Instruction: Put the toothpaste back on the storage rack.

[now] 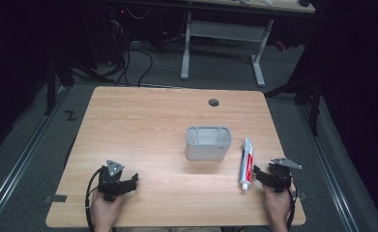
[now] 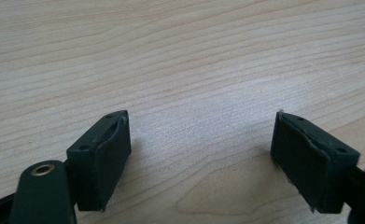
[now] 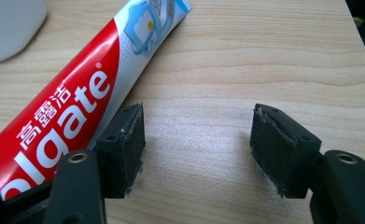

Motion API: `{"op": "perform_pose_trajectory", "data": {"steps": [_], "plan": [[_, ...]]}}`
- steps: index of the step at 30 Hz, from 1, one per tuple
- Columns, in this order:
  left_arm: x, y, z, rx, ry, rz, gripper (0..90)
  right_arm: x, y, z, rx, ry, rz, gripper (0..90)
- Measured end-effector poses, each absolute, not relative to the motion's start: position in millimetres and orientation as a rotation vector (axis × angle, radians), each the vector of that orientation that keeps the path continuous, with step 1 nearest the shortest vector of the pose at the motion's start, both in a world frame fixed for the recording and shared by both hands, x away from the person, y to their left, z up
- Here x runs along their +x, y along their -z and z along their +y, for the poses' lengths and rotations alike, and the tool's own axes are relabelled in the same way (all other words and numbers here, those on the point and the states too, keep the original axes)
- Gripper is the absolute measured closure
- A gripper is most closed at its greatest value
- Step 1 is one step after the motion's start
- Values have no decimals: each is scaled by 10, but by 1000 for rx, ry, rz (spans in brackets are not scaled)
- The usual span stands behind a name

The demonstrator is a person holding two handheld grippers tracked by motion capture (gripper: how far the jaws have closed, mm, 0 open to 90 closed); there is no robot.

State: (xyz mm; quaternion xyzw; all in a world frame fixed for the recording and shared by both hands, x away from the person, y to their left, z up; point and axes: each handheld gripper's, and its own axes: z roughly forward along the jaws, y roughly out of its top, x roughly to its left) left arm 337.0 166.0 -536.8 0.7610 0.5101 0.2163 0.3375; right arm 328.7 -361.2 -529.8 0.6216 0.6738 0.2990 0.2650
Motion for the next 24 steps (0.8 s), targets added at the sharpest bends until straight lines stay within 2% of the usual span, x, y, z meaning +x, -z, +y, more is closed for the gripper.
{"op": "perform_pose_trajectory", "data": {"steps": [19, 24], "plan": [[3370, 5368, 1659, 1983, -564, 1330, 207, 3295, 5299, -3587, 1657, -776, 1837, 336], [3370, 5368, 1659, 1983, -564, 1330, 207, 3299, 5300, -3576, 1655, -779, 1851, 297]]}}
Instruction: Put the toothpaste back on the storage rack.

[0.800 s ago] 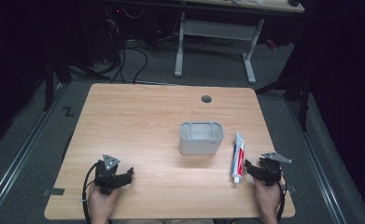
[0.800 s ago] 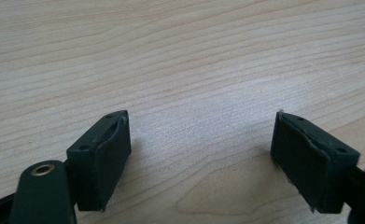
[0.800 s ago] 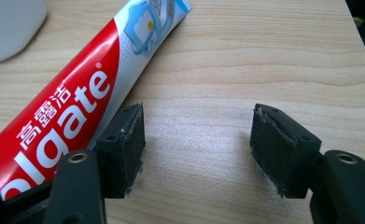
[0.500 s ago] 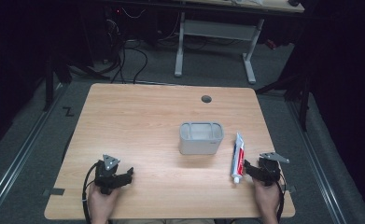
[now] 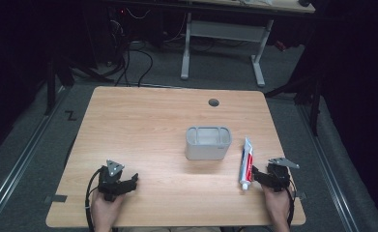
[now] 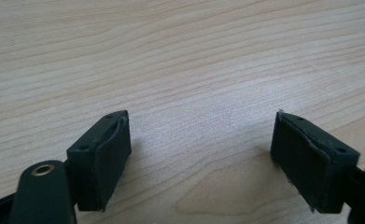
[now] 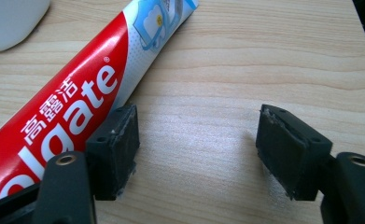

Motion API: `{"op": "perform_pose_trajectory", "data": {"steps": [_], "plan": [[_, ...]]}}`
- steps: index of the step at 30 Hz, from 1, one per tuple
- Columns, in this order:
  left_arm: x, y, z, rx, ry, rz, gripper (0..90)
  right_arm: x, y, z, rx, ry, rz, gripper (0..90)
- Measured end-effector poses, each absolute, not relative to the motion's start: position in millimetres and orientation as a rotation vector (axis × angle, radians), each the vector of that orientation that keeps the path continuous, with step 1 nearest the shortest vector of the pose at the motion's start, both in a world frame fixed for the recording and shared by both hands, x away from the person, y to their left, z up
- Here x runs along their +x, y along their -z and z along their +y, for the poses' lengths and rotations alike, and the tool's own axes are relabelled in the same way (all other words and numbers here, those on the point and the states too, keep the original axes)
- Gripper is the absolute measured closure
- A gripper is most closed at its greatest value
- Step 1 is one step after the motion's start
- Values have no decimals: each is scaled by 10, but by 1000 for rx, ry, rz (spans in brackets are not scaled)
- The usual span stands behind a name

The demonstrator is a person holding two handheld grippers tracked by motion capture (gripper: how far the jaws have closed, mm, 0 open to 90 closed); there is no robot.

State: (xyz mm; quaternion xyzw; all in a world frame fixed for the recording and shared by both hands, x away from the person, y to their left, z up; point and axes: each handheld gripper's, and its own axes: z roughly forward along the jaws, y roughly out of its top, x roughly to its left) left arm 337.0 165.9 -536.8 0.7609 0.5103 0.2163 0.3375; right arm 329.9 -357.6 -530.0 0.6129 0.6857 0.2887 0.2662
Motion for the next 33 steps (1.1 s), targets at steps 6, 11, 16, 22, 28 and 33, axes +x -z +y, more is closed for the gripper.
{"op": "perform_pose_trajectory", "data": {"steps": [6, 11, 16, 22, 28, 33], "plan": [[3370, 5367, 1660, 1982, -563, 1330, 206, 3303, 5300, -3587, 1655, -798, 1859, 288], [3370, 5368, 1659, 1983, -564, 1330, 206, 3307, 5299, -3605, 1659, -815, 1860, 284], [3370, 5368, 1659, 1982, -564, 1330, 207, 3310, 5295, -3611, 1666, -813, 1859, 285], [3370, 5368, 1659, 1982, -563, 1330, 207, 3290, 5292, -3626, 1674, -823, 1836, 300], [3370, 5368, 1659, 1982, -564, 1330, 207, 3237, 5276, -3629, 1653, -842, 1831, 314], [3370, 5367, 1659, 1982, -564, 1330, 207, 3179, 5247, -3656, 1640, -865, 1813, 329]]}}
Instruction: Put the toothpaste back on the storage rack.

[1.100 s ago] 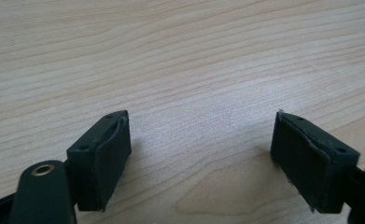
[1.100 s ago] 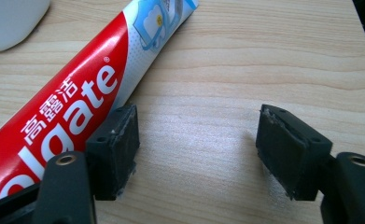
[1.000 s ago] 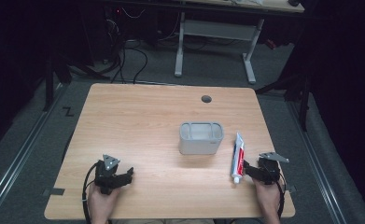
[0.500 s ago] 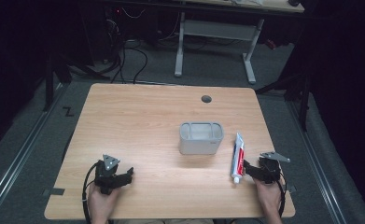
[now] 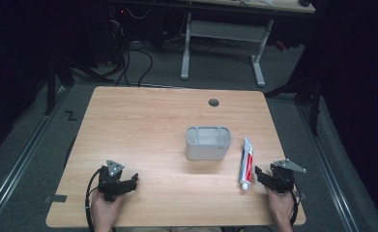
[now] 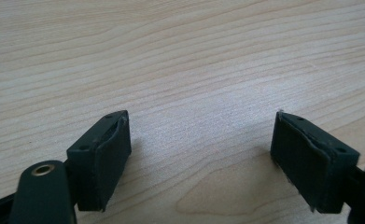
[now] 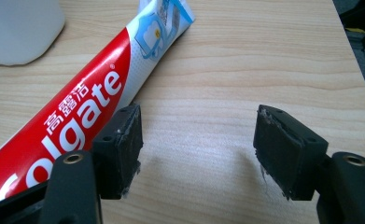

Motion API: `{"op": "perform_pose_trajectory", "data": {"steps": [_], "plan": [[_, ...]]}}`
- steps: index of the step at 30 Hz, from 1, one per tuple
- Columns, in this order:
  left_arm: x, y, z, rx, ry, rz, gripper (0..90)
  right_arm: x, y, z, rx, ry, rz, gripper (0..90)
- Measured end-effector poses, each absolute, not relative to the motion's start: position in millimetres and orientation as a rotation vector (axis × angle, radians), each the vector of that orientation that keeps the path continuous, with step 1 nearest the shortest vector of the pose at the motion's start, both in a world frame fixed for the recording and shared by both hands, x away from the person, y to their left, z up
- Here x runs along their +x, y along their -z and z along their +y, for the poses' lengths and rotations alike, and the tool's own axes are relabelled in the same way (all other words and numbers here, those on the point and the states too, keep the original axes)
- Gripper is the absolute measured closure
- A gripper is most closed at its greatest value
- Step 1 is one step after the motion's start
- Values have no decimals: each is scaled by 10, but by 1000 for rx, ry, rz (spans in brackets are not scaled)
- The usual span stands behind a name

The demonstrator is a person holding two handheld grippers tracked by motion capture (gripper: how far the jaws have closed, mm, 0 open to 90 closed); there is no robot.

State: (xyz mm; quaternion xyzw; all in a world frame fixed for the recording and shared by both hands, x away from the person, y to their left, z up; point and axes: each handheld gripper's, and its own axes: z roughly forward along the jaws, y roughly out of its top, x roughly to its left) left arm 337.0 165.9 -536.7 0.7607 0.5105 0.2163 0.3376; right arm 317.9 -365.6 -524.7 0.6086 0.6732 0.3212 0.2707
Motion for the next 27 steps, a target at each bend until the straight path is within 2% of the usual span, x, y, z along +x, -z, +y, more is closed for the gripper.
{"op": "perform_pose_trajectory", "data": {"steps": [7, 15, 27], "plan": [[3370, 5368, 1659, 1983, -564, 1330, 206, 3122, 5211, -3661, 1632, -887, 1801, 343], [3370, 5368, 1659, 1982, -564, 1330, 207, 3069, 5164, -3609, 1645, -870, 1792, 433], [3370, 5368, 1659, 1982, -564, 1331, 207, 3021, 5058, -3529, 1606, -937, 1819, 394]]}}
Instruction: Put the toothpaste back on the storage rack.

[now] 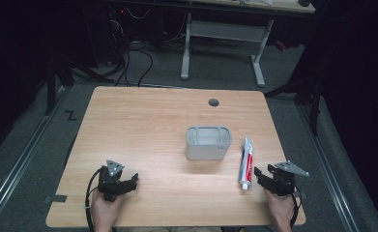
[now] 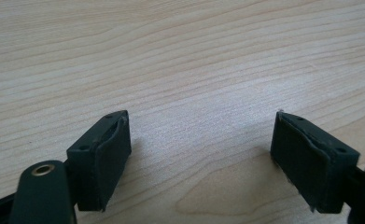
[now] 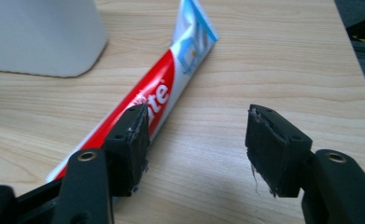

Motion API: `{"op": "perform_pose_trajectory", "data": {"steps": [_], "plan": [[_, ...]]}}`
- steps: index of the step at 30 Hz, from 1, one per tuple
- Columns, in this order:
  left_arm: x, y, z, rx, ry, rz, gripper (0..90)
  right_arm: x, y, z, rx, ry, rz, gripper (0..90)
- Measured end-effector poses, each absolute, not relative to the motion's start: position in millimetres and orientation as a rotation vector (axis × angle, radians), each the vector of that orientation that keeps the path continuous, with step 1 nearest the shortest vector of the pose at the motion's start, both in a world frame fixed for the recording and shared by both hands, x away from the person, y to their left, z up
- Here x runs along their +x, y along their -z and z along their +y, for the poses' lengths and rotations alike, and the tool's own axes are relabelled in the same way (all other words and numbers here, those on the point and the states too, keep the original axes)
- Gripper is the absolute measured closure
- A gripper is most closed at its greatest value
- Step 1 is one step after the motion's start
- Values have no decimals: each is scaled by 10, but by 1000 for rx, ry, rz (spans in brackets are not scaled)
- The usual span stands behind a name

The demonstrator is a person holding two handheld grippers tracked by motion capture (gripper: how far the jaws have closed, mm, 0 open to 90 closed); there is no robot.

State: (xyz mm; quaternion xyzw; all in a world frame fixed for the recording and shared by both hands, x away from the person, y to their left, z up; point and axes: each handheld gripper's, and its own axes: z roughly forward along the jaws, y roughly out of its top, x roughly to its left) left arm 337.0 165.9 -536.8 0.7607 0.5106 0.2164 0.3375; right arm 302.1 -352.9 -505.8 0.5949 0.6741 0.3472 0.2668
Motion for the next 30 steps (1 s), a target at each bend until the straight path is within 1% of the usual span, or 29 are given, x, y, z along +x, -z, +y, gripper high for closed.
{"op": "perform_pose_trajectory", "data": {"steps": [2, 24, 26, 30], "plan": [[3370, 5367, 1659, 1983, -564, 1330, 207, 3023, 5044, -3507, 1601, -954, 1829, 381], [3370, 5368, 1659, 1982, -564, 1331, 207, 3131, 4865, -3349, 1539, -1015, 1845, 361], [3370, 5368, 1659, 1982, -564, 1330, 207, 3160, 4865, -3338, 1542, -1007, 1848, 369], [3371, 5368, 1659, 1982, -564, 1331, 207, 3226, 4871, -3322, 1547, -990, 1880, 423]]}}
